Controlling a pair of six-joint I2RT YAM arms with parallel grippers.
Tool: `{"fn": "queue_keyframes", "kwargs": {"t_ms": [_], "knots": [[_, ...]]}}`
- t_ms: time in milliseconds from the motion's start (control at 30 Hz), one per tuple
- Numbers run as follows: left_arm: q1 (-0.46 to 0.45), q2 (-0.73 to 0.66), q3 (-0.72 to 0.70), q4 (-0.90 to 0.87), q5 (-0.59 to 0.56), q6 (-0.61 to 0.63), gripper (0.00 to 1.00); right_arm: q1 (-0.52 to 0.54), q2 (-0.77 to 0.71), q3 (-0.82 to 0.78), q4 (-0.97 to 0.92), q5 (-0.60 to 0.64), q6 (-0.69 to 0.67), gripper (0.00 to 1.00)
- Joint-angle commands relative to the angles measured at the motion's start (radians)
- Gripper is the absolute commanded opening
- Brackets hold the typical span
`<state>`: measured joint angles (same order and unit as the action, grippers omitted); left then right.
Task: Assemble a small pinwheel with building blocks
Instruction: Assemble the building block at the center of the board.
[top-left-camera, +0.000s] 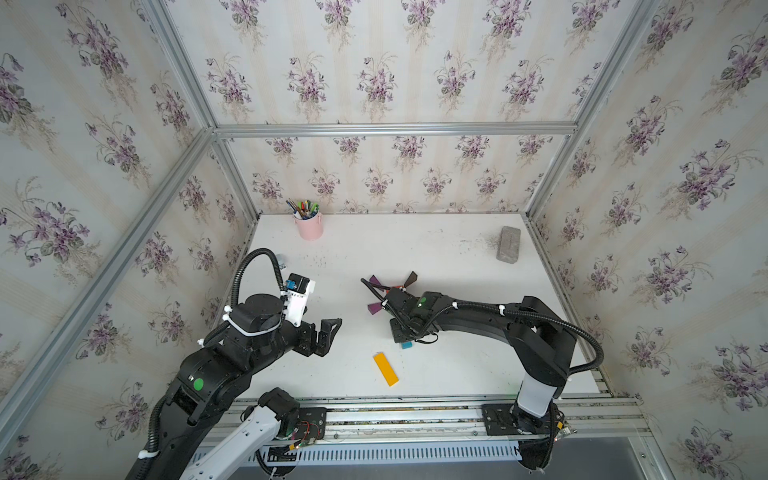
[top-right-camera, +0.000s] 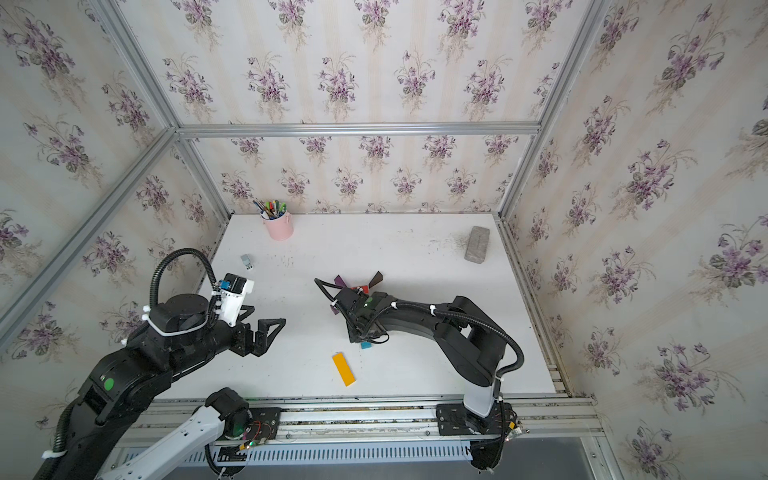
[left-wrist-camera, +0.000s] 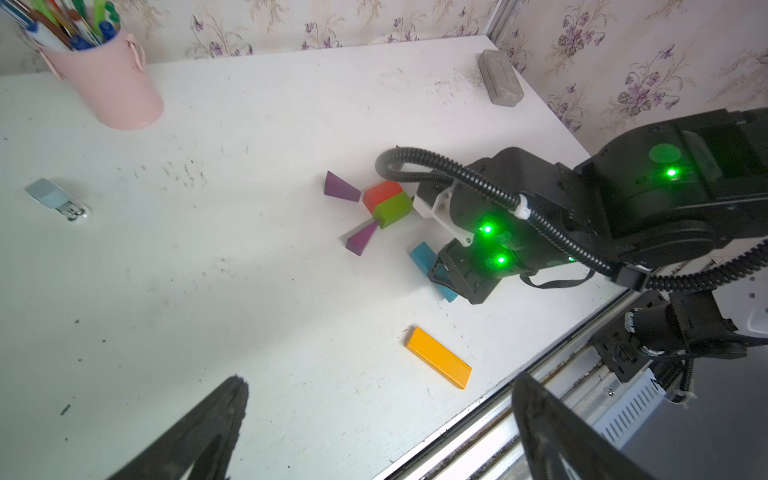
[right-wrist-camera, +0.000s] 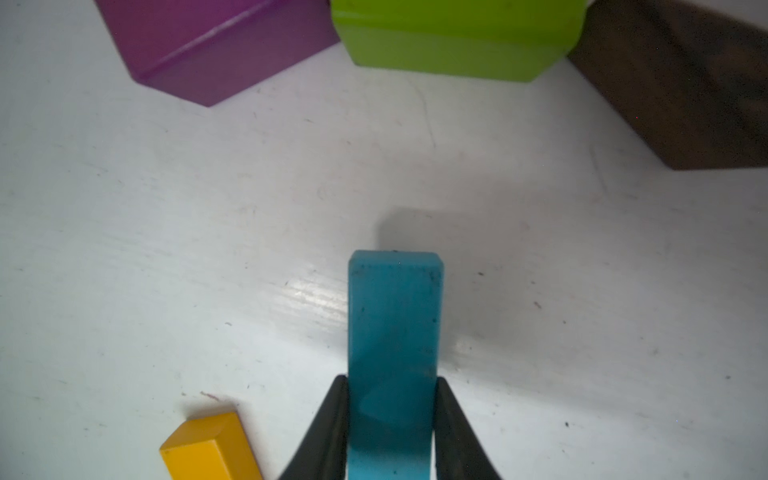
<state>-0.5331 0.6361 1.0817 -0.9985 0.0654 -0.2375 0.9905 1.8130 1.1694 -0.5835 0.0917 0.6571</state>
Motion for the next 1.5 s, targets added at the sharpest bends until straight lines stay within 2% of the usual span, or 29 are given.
{"fn": "queue_keyframes", "kwargs": {"t_ms": [0, 267, 500, 1467], "knots": [[0.001, -0.007, -0.006, -0.026, 0.057, -0.084, 1.0, -0.011, 0.02, 0.013, -0.03, -0.004, 0.037, 0.3], [0.002, -0.025, 0.045, -0.084, -0.006, -0.073, 1.0, -0.028, 0.053, 0.028, -0.028, 0.013, 0.039, 0.3], [0.001, -0.026, 0.046, -0.089, 0.028, -0.096, 1.0, -0.043, 0.077, 0.051, -0.018, 0.013, 0.014, 0.31], [0.001, -0.019, 0.055, -0.087, 0.008, -0.077, 1.0, -0.079, 0.134, 0.142, -0.043, 0.028, -0.037, 0.31]]}}
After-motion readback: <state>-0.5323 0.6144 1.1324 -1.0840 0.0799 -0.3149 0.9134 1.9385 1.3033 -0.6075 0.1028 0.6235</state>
